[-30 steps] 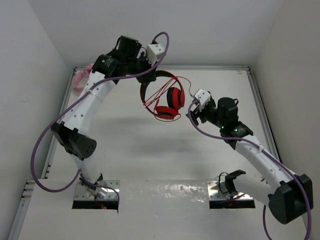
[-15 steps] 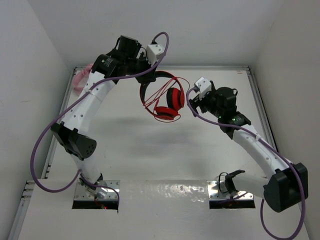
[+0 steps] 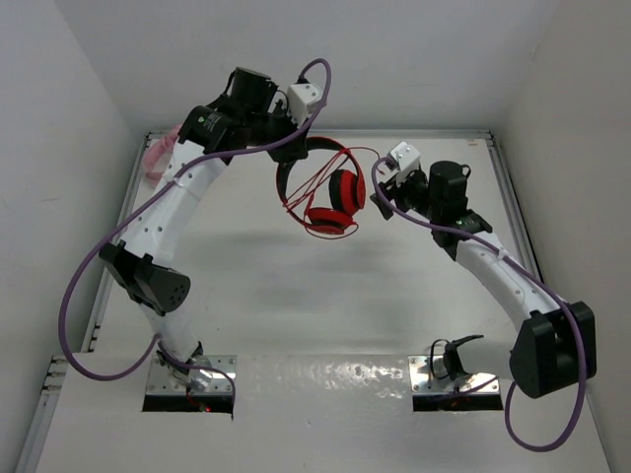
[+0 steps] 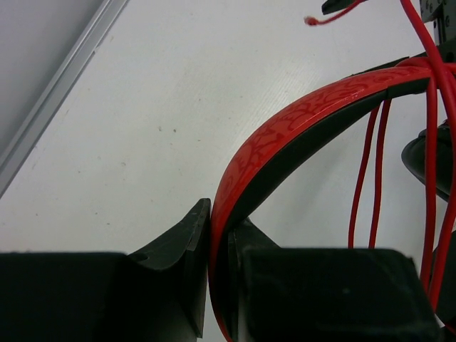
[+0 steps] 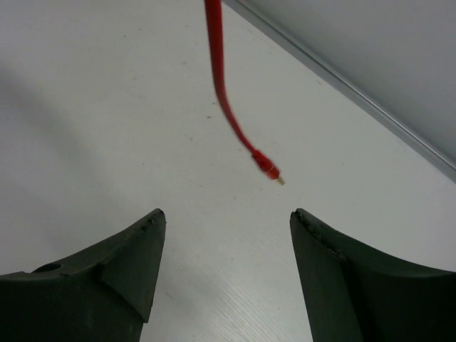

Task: Wrap the headphones

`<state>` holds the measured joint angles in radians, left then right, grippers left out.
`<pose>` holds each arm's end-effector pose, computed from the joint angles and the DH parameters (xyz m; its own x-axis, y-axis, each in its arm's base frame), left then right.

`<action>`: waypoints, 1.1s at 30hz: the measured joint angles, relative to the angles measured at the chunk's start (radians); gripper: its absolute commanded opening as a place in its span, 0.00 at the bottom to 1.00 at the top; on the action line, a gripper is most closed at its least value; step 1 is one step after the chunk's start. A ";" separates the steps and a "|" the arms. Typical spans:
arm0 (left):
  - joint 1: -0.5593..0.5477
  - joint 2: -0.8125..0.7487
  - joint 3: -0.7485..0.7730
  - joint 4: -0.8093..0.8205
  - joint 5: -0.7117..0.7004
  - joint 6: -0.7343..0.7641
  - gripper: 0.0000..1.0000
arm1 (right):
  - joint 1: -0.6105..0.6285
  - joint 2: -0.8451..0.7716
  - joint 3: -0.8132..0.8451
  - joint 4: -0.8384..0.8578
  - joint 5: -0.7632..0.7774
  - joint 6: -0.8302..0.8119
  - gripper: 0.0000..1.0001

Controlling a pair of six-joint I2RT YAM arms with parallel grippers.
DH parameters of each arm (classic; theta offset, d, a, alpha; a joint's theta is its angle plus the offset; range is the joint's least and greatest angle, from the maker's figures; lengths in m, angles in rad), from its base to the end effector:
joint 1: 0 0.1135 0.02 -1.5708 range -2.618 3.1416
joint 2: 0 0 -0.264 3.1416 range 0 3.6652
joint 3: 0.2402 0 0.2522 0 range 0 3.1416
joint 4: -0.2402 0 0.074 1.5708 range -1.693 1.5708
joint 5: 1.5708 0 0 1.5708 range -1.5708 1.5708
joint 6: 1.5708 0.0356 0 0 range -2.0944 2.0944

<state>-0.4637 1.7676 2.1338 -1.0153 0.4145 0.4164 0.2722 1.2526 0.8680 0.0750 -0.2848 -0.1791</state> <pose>0.3189 -0.1755 0.4517 -0.2128 0.5203 -0.8270 0.8555 0.5081 0.0996 0.2766 0.0876 0.2950 -0.1969 -0.2325 -0.9525 -0.5598 0.8242 -0.0854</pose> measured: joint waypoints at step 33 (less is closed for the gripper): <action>0.000 0.000 0.034 -0.002 0.026 -0.062 0.00 | -0.002 0.106 0.055 0.109 -0.093 0.047 0.00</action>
<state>-0.4637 1.7676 2.1677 -1.0168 0.4408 0.3546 0.2703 1.3590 0.9230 0.1841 -0.3782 -0.1322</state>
